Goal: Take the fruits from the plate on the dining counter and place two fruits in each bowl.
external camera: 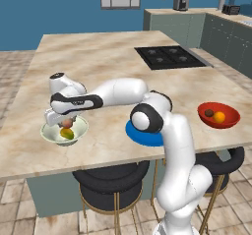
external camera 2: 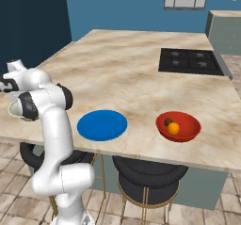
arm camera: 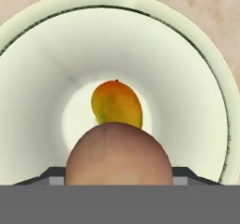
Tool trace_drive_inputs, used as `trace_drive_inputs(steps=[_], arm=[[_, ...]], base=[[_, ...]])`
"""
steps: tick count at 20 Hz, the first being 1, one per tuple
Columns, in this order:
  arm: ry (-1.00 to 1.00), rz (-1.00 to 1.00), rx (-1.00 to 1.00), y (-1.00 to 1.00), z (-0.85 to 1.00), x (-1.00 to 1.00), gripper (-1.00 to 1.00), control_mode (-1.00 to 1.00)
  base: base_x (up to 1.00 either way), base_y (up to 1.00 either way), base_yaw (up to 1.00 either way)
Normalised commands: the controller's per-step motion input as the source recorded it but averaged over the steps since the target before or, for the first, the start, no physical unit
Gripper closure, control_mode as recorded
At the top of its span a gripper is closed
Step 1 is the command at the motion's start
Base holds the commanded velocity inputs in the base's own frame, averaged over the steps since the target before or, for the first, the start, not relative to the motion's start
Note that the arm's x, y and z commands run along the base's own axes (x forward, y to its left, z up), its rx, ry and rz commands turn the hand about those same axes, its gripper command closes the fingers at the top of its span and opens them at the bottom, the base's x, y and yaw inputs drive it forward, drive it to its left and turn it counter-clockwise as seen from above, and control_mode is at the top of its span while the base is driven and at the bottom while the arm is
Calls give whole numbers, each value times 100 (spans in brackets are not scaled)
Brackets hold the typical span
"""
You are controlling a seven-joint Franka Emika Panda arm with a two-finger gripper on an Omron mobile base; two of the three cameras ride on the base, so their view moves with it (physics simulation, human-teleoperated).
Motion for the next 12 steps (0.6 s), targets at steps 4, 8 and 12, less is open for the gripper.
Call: trace_drive_inputs(steps=[4, 8, 12], arm=[[0, 4, 0, 27, 0, 5, 100, -100], [0, 0, 0, 10, -14, 23, 100, -100], [0, 0, 0, 2, -27, 30, 100, -100]], base=[[0, 0, 0], [0, 0, 0], [0, 0, 0]])
